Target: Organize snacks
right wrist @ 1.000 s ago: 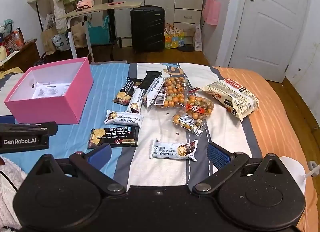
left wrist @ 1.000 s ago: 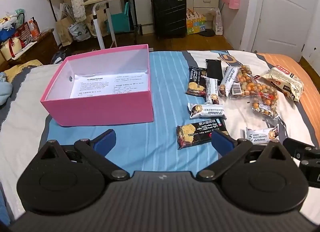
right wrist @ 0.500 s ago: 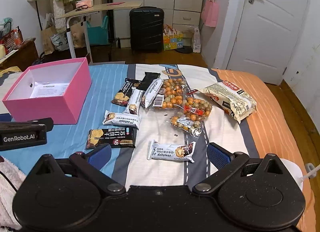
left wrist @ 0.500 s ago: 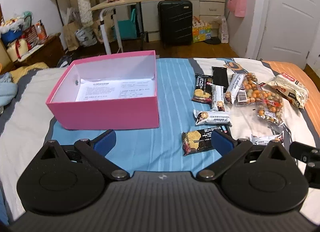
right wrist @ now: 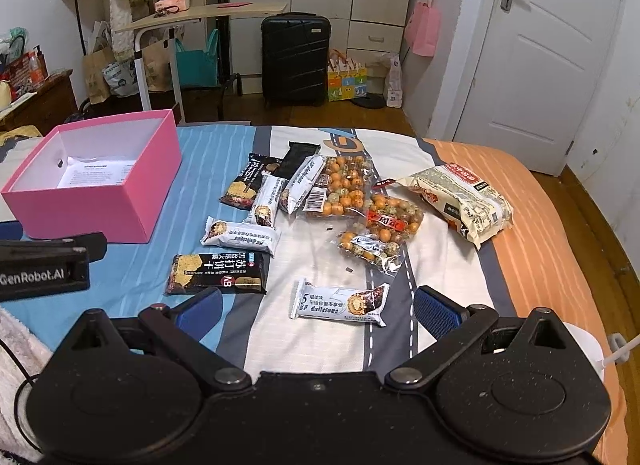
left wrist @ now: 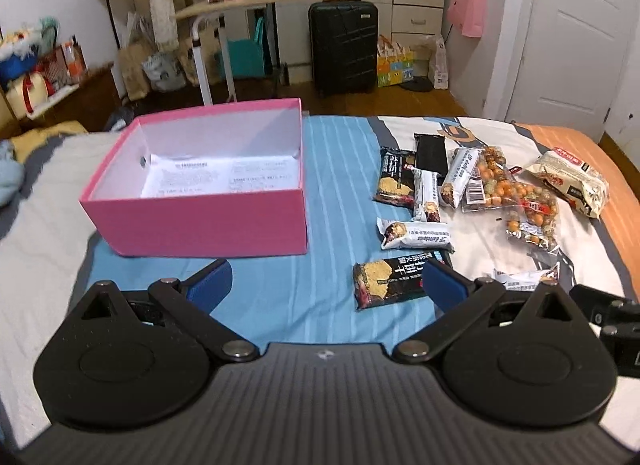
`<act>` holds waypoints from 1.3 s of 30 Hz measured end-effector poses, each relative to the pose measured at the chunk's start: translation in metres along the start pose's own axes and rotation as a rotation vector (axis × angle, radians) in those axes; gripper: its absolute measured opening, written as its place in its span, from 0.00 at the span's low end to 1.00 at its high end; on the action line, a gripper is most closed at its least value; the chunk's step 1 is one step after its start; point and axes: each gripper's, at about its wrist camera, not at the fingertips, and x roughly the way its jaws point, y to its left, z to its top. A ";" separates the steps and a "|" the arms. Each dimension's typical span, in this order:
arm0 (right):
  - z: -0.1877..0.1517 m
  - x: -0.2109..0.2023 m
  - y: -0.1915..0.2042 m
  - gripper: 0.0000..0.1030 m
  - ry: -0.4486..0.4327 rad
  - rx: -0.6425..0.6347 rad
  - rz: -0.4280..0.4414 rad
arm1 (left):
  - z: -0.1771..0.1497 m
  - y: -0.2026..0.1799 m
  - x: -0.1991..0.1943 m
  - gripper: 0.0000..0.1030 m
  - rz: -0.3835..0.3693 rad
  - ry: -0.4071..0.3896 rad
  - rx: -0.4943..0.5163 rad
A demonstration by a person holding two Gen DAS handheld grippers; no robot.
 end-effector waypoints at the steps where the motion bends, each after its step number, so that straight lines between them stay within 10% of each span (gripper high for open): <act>1: 0.000 0.000 0.000 1.00 -0.001 0.000 0.000 | -0.001 0.001 0.001 1.00 -0.001 0.005 -0.003; 32: -0.004 -0.001 0.004 1.00 -0.010 -0.028 0.003 | -0.003 0.000 -0.001 1.00 -0.031 0.026 0.003; 39: -0.008 0.003 -0.004 1.00 -0.197 -0.080 0.156 | -0.001 0.003 0.011 1.00 -0.030 0.016 0.001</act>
